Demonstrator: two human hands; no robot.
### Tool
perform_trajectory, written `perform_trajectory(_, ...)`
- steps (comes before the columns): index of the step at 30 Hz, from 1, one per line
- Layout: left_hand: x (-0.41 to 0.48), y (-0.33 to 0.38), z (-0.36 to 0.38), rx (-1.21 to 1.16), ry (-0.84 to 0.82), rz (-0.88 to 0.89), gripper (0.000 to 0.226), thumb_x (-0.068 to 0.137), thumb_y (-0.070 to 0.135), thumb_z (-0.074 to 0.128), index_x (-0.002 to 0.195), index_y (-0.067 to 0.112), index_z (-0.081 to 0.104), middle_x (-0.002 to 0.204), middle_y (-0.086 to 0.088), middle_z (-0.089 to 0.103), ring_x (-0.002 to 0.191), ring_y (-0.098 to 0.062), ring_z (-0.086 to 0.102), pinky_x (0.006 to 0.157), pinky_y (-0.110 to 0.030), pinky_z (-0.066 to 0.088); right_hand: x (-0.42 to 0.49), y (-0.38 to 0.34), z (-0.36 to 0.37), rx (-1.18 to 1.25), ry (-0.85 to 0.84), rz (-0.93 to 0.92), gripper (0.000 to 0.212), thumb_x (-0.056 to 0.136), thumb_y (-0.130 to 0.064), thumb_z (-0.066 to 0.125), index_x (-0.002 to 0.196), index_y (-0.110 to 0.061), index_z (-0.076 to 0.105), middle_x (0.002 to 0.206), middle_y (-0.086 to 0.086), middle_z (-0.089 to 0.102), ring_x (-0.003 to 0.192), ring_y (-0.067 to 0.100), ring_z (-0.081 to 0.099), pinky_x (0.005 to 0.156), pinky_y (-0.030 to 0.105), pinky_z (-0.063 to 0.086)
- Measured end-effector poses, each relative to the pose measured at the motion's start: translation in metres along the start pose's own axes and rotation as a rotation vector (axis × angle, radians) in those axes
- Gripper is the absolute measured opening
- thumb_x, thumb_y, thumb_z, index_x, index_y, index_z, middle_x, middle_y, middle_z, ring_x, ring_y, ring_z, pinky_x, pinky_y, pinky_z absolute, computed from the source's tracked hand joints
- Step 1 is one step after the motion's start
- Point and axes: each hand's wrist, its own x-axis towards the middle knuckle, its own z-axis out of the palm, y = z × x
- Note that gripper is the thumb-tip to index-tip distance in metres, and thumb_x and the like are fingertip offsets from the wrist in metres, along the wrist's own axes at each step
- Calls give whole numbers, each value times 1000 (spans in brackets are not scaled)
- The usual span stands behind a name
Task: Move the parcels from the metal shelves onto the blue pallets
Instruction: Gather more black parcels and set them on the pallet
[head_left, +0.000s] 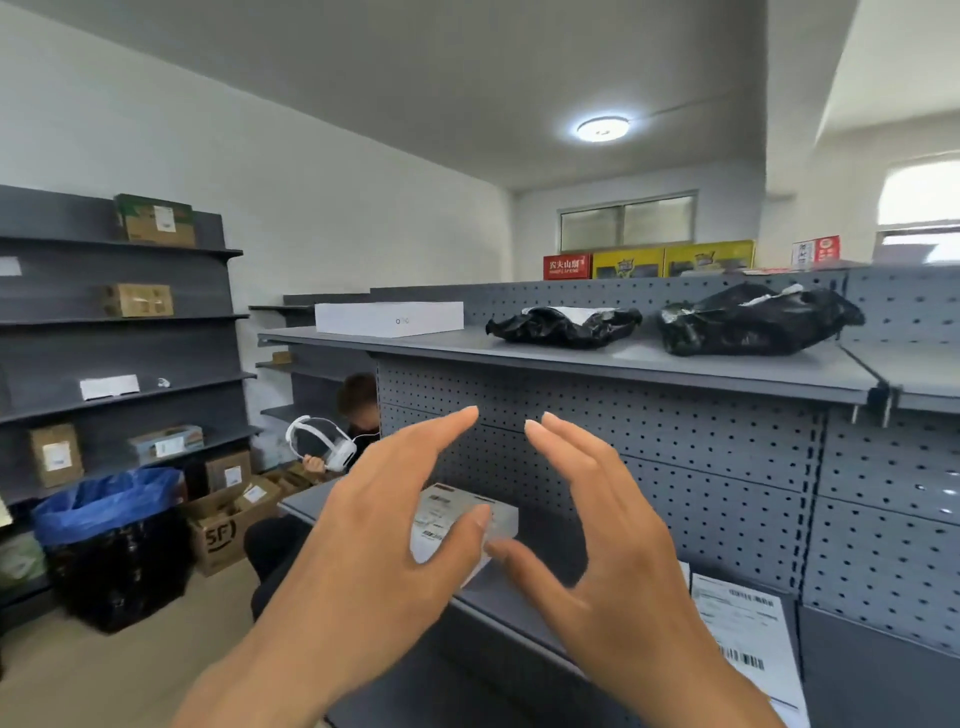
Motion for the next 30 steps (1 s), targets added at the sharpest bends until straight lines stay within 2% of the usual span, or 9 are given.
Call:
perform_trajectory(7, 69, -24, 22, -20, 98, 124, 63, 83, 55, 57, 143, 55, 37, 134, 41, 45, 131, 10, 43, 100, -10, 36, 54, 30, 7, -16, 85, -63, 75, 91, -48, 69, 156, -36, 34, 158, -11, 39, 149, 7, 36, 116, 31, 41)
perform_trajectory(10, 93, -31, 36, -99, 106, 155, 60, 86, 51, 56, 144, 49, 41, 136, 41, 45, 131, 15, 41, 102, -7, 35, 70, 37, 1, -70, 80, -77, 76, 91, -42, 72, 156, -36, 33, 160, -11, 37, 150, 8, 34, 115, 36, 43)
perform_trajectory(13, 118, -33, 49, -155, 89, 206, 60, 88, 47, 58, 145, 49, 40, 137, 41, 46, 131, 15, 42, 104, -13, 37, 83, 47, -15, -150, 80, -78, 76, 92, -43, 70, 157, -39, 31, 161, -13, 34, 151, 7, 32, 115, 37, 43)
perform_trajectory(15, 132, -33, 57, -175, 94, 237, 60, 88, 48, 59, 144, 51, 39, 135, 43, 45, 128, 19, 41, 100, -7, 36, 90, 54, -27, -219, 96, -80, 75, 92, -43, 69, 156, -36, 33, 160, -12, 36, 150, 9, 35, 117, 34, 41)
perform_trajectory(18, 157, -34, 69, -206, 59, 266, 57, 92, 51, 59, 145, 52, 37, 133, 44, 44, 126, 23, 37, 99, 2, 28, 104, 62, -47, -348, 163, -76, 72, 91, -43, 69, 155, -33, 37, 157, -11, 40, 148, 6, 37, 118, 17, 31)
perform_trajectory(23, 219, -44, 84, -167, 39, 347, 63, 92, 44, 63, 150, 41, 37, 147, 21, 47, 140, 3, 35, 116, -23, 31, 133, 69, -81, -614, 233, 38, 72, 91, -61, 62, 154, -38, 36, 156, -12, 41, 146, 1, 31, 114, 3, 14)
perform_trajectory(24, 232, -47, 86, -145, 17, 348, 65, 92, 47, 62, 151, 38, 36, 149, 19, 45, 142, -1, 32, 118, -27, 31, 139, 70, -87, -662, 225, 102, 77, 86, -67, 59, 154, -42, 34, 157, -12, 39, 146, 2, 29, 115, 9, 16)
perform_trajectory(27, 266, -55, 95, -15, -100, 301, 74, 89, 66, 54, 153, 42, 29, 159, 15, 33, 152, -12, 19, 120, -48, 29, 152, 73, -103, -835, 107, 348, 91, 73, -85, 49, 154, -52, 24, 166, -9, 23, 154, 15, 17, 122, 42, 27)
perform_trajectory(30, 290, -65, 99, 42, -262, 231, 89, 77, 85, 50, 154, 49, 21, 167, 14, 17, 156, -17, 6, 120, -60, 22, 164, 77, -113, -1037, -105, 573, 106, 62, -99, 36, 155, -56, 8, 172, -5, 2, 159, 26, -2, 125, 60, 19)
